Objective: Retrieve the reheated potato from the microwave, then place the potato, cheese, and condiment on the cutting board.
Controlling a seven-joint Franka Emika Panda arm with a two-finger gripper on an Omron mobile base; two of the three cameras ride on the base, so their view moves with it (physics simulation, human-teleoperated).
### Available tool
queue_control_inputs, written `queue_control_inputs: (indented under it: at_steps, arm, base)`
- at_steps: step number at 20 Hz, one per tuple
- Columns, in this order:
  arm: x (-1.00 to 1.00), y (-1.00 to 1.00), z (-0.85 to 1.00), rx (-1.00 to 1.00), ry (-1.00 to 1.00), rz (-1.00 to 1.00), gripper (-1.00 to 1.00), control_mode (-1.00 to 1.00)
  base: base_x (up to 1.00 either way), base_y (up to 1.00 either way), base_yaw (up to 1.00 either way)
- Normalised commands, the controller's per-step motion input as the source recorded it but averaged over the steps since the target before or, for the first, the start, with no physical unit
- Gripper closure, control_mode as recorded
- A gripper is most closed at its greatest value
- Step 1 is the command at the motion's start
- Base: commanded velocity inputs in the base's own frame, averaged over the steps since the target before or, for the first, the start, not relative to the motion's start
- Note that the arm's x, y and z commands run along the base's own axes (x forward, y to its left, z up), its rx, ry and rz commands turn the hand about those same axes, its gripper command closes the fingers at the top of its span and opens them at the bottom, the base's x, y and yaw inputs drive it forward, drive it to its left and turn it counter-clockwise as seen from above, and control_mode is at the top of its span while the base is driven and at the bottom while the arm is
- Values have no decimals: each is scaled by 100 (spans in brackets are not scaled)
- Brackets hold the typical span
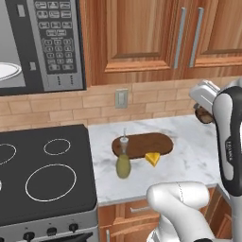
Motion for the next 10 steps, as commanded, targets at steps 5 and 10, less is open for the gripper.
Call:
queue_control_inputs:
  at_steps: [5, 10]
  arm:
    - [0, 0, 0, 0, 0, 0, 100, 100]
    - [0, 0, 0, 0, 0, 0, 100, 100]
  base:
    - [44, 0, 0]
    - [3, 0, 0]
